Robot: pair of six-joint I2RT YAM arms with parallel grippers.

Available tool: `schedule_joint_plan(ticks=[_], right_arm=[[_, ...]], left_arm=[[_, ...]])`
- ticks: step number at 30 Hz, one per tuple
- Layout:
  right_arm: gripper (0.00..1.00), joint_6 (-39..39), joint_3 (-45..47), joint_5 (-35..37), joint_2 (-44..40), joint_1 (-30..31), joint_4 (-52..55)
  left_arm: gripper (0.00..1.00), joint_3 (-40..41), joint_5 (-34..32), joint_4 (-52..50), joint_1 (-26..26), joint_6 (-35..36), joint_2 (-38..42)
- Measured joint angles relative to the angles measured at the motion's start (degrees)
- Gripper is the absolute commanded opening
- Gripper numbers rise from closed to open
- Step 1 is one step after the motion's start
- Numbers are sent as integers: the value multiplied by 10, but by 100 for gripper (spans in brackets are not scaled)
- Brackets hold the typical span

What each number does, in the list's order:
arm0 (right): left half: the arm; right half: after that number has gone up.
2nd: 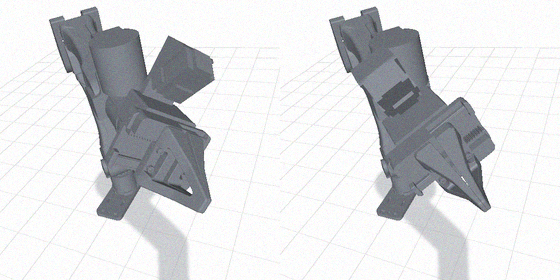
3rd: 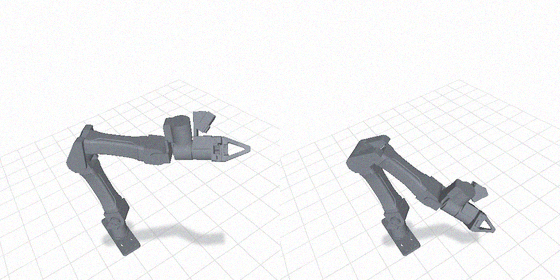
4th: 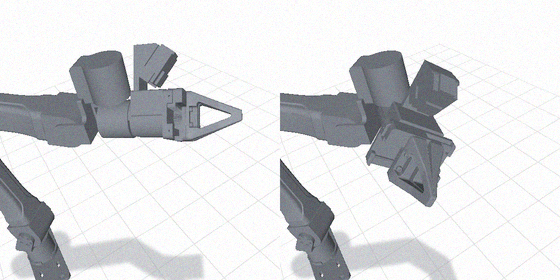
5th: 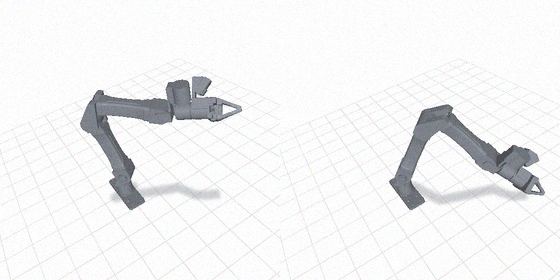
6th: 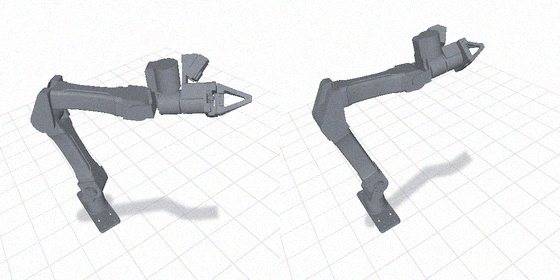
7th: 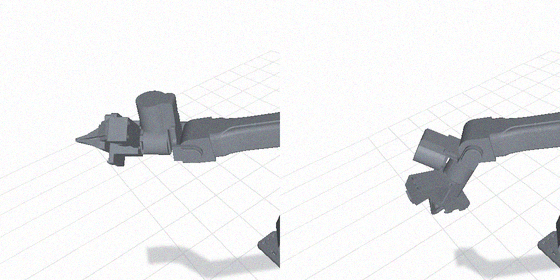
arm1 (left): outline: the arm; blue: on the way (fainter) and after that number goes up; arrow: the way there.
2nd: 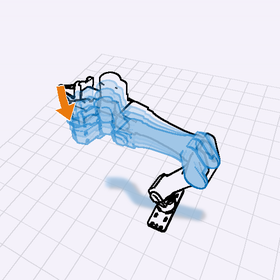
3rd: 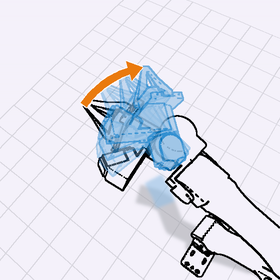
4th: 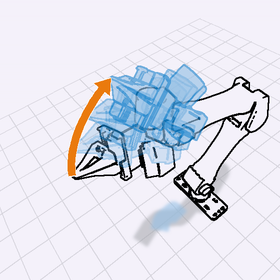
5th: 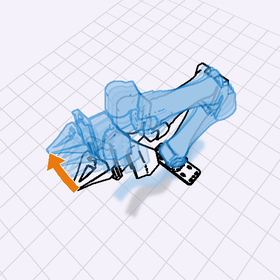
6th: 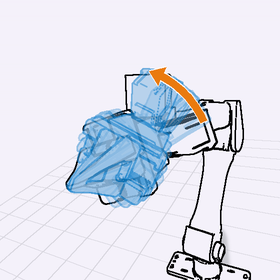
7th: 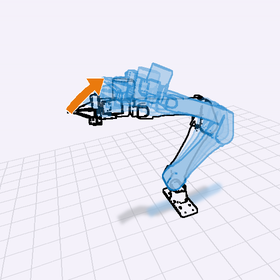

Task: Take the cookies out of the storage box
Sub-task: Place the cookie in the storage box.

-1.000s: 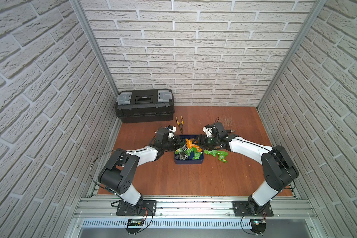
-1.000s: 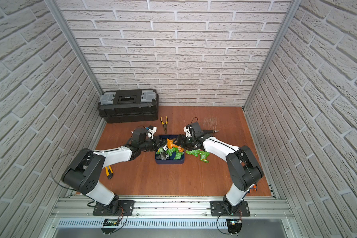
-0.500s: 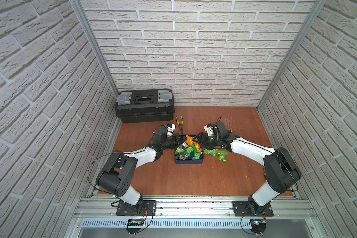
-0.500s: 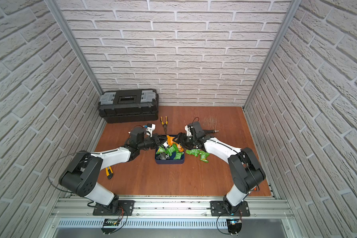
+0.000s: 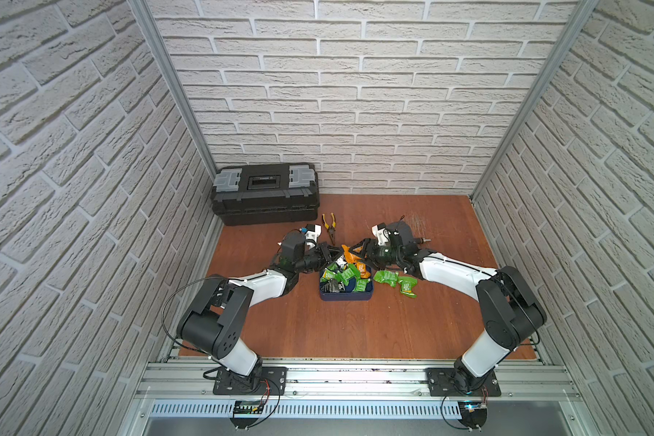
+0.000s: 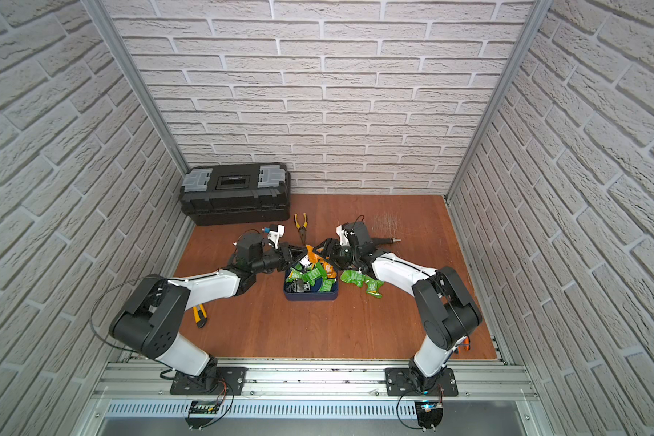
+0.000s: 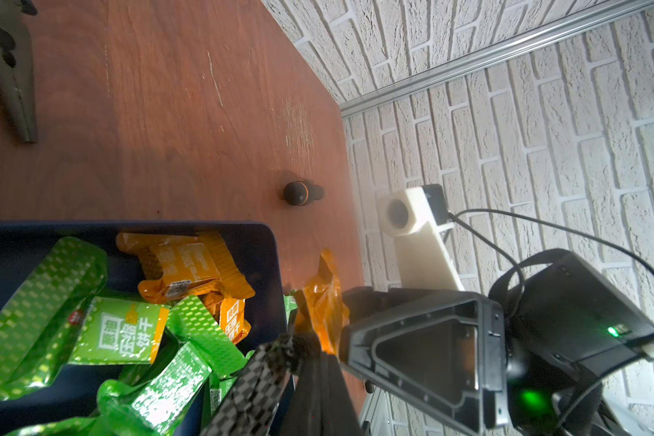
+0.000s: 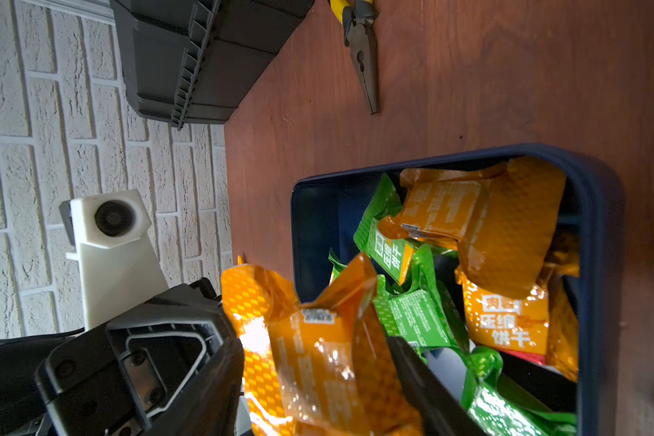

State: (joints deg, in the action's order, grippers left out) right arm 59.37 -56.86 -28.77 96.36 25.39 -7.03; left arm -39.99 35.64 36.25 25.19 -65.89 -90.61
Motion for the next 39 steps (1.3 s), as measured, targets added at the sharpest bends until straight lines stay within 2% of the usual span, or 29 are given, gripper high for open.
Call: schedule_joint_plan(ticks=[8, 14, 17, 19, 21, 24, 28, 32, 37, 39], right_arm=[[38, 3, 9, 2, 0, -5, -13], [23, 1, 9, -2, 0, -5, -20], [16, 1, 9, -3, 0, -5, -23], [14, 2, 9, -3, 0, -5, -24], [12, 1, 10, -4, 0, -5, -26], [11, 0, 13, -4, 0, -5, -25], [11, -8, 13, -2, -4, -5, -15], [11, -22, 13, 7, -19, -6, 11], [11, -37, 29, 20, -71, -16, 45], [11, -43, 38, 24, -98, -28, 62]], left_arm=[[0, 7, 0, -3, 0, 2, 0], [0, 7, -4, -49, 0, 27, 0], [15, 7, -7, -77, 0, 41, 2], [29, 7, -9, -89, 0, 46, 4], [33, 6, -12, -98, 0, 54, 7], [45, 6, -18, -104, 0, 59, 12], [54, 6, -30, -122, 1, 64, 23], [58, 5, -53, -154, 1, 78, 49], [67, 1, -99, -202, 0, 104, 96], [68, -2, -118, -222, 1, 119, 113]])
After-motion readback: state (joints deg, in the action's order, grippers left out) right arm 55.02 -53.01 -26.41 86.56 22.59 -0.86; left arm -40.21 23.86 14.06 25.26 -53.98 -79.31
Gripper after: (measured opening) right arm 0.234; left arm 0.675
